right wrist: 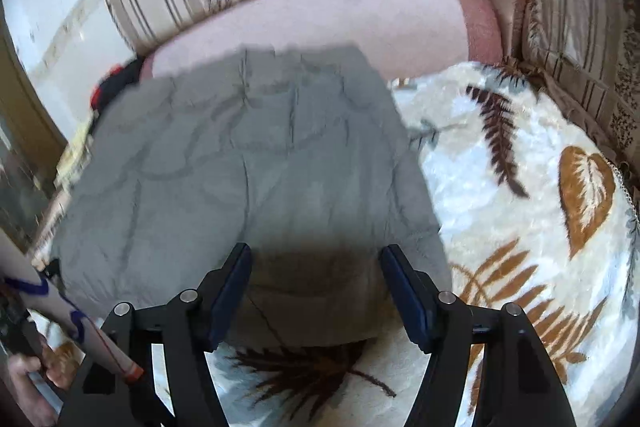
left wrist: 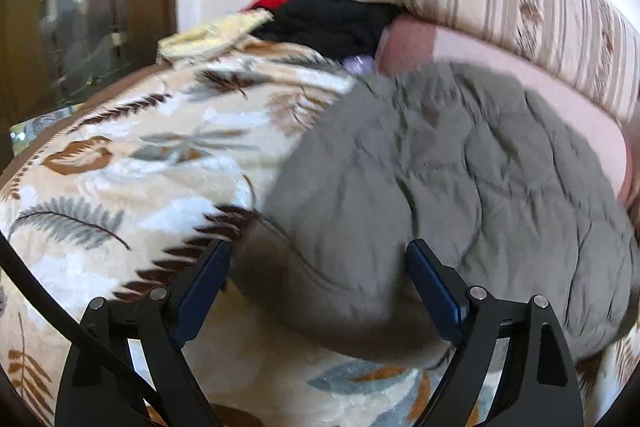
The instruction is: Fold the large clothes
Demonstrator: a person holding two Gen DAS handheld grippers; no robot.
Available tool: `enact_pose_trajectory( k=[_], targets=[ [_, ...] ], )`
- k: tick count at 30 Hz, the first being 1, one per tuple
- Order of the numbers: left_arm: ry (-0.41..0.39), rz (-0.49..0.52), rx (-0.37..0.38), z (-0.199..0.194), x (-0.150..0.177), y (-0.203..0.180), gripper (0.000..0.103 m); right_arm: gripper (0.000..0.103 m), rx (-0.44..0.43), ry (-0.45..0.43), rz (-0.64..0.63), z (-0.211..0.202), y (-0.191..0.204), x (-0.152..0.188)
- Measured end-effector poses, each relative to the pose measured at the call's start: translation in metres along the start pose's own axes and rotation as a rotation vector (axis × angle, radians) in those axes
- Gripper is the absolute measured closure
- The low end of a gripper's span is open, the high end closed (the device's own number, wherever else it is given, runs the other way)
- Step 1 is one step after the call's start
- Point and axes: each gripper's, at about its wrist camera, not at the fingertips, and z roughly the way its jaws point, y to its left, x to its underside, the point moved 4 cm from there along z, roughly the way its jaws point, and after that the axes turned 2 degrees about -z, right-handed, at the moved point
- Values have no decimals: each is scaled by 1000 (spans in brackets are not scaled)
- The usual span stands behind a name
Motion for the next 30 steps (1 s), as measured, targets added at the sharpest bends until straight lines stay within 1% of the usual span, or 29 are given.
enact_pose_trajectory(
  k=[2,4,6,8,10,12,14,15,17,20,24,27,29,30],
  targets=[
    [-15,-16,-14,-2,-5,6,14,30,6,-42,7,-9,-1,-7],
    [-3,-41,-40,3,-6,14,14,30,12,-52,16,-13,-3,-10],
    [37,-90,-24,9,-5,22,14,30,6,-48,62,-13,-13,-11],
    [121,-128,8,23,1,28,14,30,-9,-27,139,-8,-29,-9],
    [150,-115,1,30,6,28,14,30,-27,27,211,4,-43,-2],
    [148,-85,-10,30,6,24,14,30,-15,75,222,14,-47,5],
    [147,-71,-17,27,5,22,14,30,22,99,185,19,-45,8],
    [148,-77,-13,24,4,23,14,30,27,101,178,18,-44,7],
    [146,-98,-2,19,1,27,14,30,17,87,204,12,-46,5],
    [137,-111,-10,12,-3,32,14,30,-1,64,267,3,-57,2],
    [135,-96,-43,7,-4,35,14,30,3,63,299,-1,-64,5],
    [156,-70,-81,8,-3,36,14,30,-7,82,324,0,-69,7],
    [180,-65,-77,11,-1,36,14,30,-19,108,343,4,-72,12],
    [193,-81,-64,12,-1,38,14,29,-27,119,355,6,-73,15]
  ],
)
